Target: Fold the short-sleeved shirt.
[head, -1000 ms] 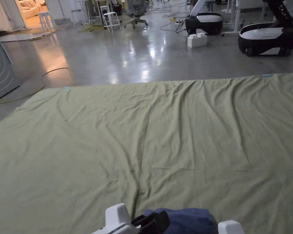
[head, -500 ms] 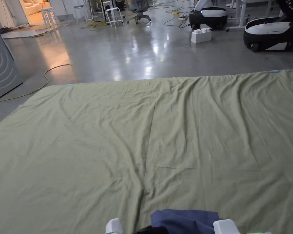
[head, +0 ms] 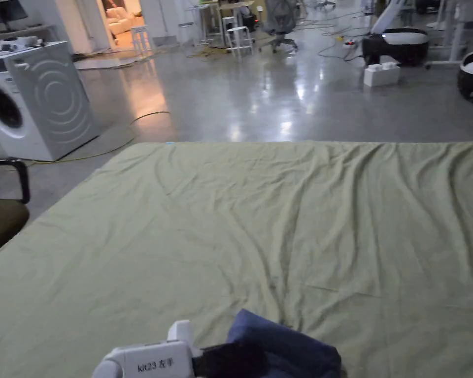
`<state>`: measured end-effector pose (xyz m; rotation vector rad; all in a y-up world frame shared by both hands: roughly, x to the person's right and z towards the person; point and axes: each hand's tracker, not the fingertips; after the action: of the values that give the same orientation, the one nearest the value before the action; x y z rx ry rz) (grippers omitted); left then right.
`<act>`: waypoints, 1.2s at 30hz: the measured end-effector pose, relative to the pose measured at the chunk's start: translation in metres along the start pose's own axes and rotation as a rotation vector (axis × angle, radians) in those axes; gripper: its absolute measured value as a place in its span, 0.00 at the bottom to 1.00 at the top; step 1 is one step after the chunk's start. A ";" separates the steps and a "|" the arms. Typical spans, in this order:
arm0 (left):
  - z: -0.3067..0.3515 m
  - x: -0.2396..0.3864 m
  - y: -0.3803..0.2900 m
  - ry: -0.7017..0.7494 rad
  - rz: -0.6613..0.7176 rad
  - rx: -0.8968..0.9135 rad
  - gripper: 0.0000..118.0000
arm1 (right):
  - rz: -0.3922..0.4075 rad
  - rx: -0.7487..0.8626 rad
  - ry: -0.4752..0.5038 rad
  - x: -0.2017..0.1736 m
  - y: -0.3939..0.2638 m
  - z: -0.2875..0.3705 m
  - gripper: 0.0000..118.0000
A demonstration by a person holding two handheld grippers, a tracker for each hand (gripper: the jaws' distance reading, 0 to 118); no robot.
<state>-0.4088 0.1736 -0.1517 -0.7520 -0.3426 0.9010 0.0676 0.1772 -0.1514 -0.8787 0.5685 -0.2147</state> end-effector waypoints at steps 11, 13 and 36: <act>0.111 -0.110 0.134 0.570 0.139 0.107 0.53 | -0.099 -0.113 -0.110 0.025 -0.031 -0.001 0.00; 0.095 -0.118 0.138 0.702 0.087 0.066 0.73 | -0.111 -0.118 -0.106 0.023 -0.030 -0.001 0.00; 0.111 0.264 -0.138 0.699 -1.026 0.850 0.66 | 0.206 0.687 -0.250 -0.019 0.021 0.196 0.00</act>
<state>-0.2356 0.3814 0.0156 -0.0022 0.2842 -0.2474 0.1586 0.3289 -0.0622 -0.1718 0.3104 -0.0973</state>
